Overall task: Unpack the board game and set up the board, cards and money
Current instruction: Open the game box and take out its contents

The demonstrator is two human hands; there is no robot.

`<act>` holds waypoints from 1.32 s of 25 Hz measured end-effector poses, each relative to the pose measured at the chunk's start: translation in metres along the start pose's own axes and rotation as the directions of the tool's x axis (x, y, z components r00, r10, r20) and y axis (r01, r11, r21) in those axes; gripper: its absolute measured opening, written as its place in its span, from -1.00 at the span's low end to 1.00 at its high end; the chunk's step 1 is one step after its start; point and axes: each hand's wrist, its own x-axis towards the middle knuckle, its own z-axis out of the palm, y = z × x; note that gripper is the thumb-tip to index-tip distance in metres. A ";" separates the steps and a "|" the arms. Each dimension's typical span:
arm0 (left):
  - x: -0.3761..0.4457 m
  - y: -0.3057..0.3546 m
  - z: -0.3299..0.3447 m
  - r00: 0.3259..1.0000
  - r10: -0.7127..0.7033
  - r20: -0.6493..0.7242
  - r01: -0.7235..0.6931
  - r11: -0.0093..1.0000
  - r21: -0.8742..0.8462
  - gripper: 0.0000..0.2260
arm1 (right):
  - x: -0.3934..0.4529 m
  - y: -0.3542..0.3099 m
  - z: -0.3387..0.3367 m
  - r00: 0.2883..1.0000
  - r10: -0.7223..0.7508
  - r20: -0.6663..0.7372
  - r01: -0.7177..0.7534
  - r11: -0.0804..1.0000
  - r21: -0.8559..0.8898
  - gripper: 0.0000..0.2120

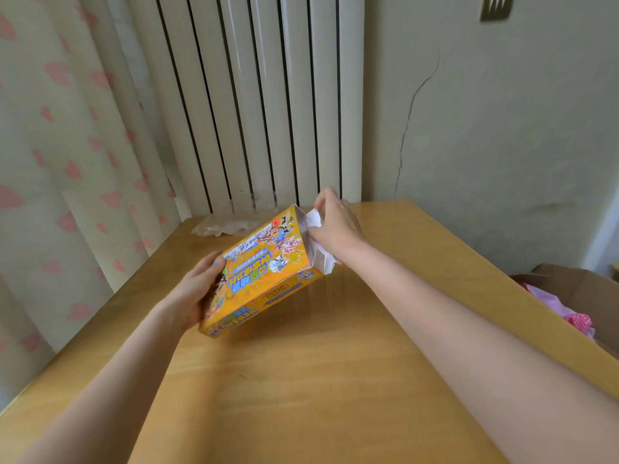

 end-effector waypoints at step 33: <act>0.012 0.037 -0.082 0.962 -0.013 -0.274 0.055 0.988 0.147 -0.64 | 0.012 0.044 -0.020 0.905 0.357 0.232 -0.411 0.595 0.691 -0.35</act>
